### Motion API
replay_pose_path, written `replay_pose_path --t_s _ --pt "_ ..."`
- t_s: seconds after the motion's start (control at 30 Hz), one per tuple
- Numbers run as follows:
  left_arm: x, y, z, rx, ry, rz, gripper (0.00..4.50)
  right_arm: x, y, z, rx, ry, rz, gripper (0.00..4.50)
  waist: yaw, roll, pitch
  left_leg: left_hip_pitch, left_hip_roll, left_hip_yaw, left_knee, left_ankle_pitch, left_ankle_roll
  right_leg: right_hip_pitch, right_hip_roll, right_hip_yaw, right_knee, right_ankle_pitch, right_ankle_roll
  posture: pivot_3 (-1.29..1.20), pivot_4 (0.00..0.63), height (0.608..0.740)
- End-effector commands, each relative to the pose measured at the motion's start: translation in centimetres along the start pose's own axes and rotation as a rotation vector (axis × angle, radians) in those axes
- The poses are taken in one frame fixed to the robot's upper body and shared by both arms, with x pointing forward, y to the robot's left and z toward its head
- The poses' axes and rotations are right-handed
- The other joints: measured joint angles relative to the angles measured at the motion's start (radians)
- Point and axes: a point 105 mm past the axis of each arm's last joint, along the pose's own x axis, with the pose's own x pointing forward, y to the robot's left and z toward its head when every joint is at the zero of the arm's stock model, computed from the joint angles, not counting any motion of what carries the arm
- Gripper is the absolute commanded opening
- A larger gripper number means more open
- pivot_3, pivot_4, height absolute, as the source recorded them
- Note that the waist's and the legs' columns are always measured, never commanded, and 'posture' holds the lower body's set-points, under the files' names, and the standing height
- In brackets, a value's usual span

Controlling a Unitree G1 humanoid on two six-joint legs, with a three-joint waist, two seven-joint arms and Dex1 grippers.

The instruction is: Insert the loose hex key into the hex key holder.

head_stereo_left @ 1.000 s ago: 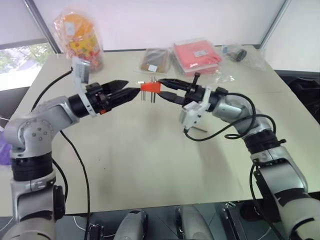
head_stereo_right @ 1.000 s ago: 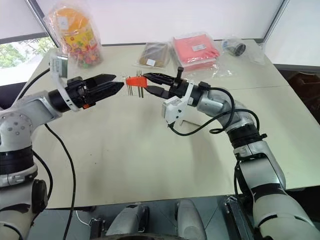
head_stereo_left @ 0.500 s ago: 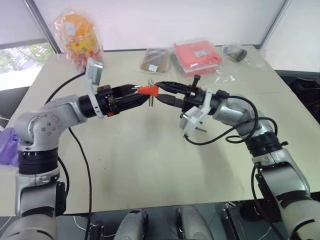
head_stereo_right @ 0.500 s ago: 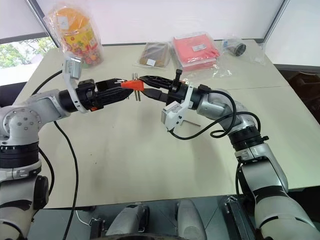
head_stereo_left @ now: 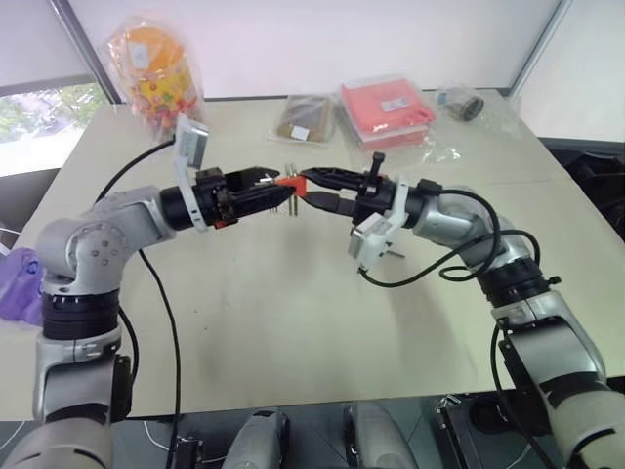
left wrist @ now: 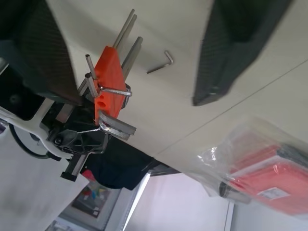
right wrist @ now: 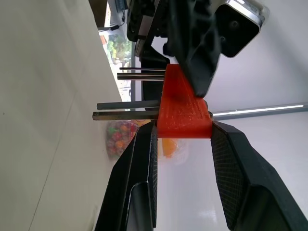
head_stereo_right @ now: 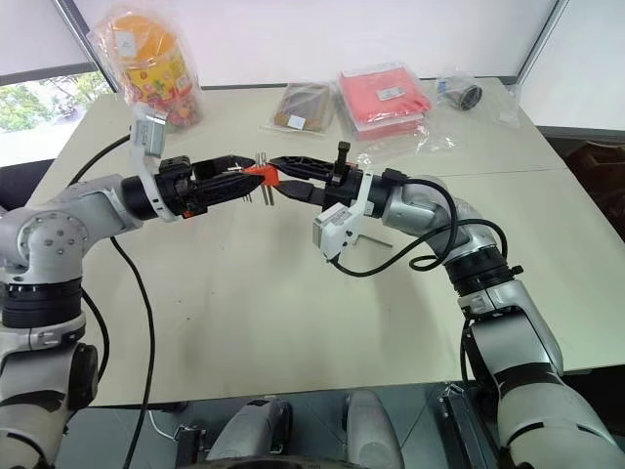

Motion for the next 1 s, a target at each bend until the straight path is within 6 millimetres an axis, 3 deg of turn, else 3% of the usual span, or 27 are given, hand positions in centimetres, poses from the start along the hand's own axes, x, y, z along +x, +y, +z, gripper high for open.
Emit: replay_pose_path --t_s 0.03,0.13,0.53,0.77,0.87,1.0 --pt "0.4 -0.6 0.9 0.055 -0.018 -0.025 1.63 0.0 -1.5 0.7 -0.029 -0.03 -0.043 1.01 0.0 0.0 0.0 0.0 0.0 0.0 0.0 0.0 0.0 0.0 0.0 0.0 0.0 0.0 0.0 0.0 0.15 0.74" --pt "0.8 -0.6 0.6 0.058 -0.009 -0.037 0.03 0.0 -1.6 0.7 -0.03 -0.028 -0.043 1.01 0.0 0.0 0.0 0.0 0.0 0.0 0.0 0.0 0.0 0.0 0.0 0.0 0.0 0.0 0.0 0.0 0.15 0.74" --pt "1.3 -0.5 0.1 0.072 0.002 -0.033 0.03 0.0 -1.7 0.6 -0.02 -0.021 -0.04 1.01 0.0 0.0 0.0 0.0 0.0 0.0 0.0 0.0 0.0 0.0 0.0 0.0 0.0 0.0 0.0 0.0 0.15 0.74" --pt "1.5 -0.6 -0.1 0.13 0.008 -0.017 0.0 -0.2 -1.0 0.2 0.01 0.003 0.0 4.42 0.001 0.0 0.0 0.0 0.0 0.0 0.0 0.0 0.0 0.0 0.0 0.0 0.0 0.0 0.0 0.0 0.15 0.74" --pt "1.4 -0.4 -0.1 0.175 0.006 0.011 0.0 -0.8 0.1 -0.4 0.078 0.04 0.066 4.42 0.0 0.0 0.0 0.0 0.0 0.0 0.0 0.0 0.0 0.0 0.0 0.0 0.0 0.0 0.0 0.0 0.15 0.74" --pt "1.0 -0.1 -0.2 0.222 -0.01 0.067 0.0 -2.8 1.2 -3.4 0.386 0.223 0.137 4.42 0.002 0.0 0.0 0.0 0.0 0.0 0.001 0.0 0.0 0.001 -0.001 0.0 0.0 0.0 0.0 0.0 0.15 0.74"
